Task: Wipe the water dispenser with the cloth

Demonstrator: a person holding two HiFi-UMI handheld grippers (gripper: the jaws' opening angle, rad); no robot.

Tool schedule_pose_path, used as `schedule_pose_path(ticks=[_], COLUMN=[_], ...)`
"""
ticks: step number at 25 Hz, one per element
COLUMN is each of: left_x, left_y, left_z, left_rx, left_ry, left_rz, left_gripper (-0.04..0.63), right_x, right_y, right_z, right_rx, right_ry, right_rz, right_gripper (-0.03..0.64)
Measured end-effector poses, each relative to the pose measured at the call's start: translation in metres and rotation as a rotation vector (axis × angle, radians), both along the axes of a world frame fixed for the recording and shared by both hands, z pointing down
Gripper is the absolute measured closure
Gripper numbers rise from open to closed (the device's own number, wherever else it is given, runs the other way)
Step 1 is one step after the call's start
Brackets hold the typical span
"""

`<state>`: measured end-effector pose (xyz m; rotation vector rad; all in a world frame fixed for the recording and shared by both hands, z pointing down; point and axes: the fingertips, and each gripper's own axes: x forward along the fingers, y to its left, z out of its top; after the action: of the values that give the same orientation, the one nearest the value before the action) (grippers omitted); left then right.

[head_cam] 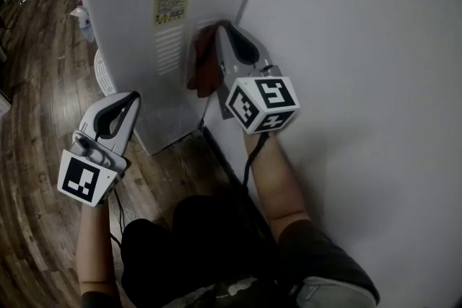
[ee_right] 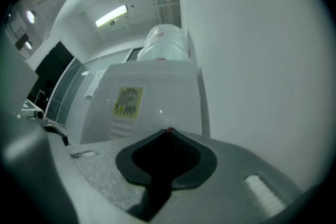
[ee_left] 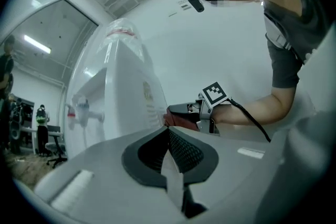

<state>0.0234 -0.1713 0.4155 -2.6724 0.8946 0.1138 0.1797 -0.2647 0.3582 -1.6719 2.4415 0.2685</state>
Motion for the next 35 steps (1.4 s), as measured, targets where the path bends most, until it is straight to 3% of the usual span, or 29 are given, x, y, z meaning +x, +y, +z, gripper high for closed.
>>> schedule_pose_path(ticks=[10,14,18,23,28,35], left_x=[-0.002,-0.011,-0.024,-0.026,-0.031,-0.033], left_y=[-0.015,-0.007,-0.011,-0.014,-0.013,0.016], left_z=[0.154,0.210,0.252,0.293,0.284,0.156], left_rx=[-0.224,-0.299,-0.356,-0.425,-0.464,-0.491], left_ry=[-0.084,-0.172,-0.176,-0.173,-0.100,-0.088], left_rz=[-0.024,-0.003,-0.017,-0.023,-0.056,-0.045], left_gripper=[0.577,0.577,0.577,0.577,0.577,0.577], right_x=[0.009,0.007,0.005,0.006,0.009,-0.010], right_y=[-0.006,-0.004,-0.016,-0.018,0.000,0.051], right_z=[0.215,0.289,0.358,0.435,0.433,0.298], right_rx=[-0.304,-0.441,-0.545,-0.672,-0.736,-0.703], right_ry=[-0.063,-0.087,-0.118,-0.056,-0.039,0.107], right_rz=[0.011,0.032,0.047,0.077,0.102,0.043], right_gripper=[0.604,0.604,0.604,0.604,0.604,0.604])
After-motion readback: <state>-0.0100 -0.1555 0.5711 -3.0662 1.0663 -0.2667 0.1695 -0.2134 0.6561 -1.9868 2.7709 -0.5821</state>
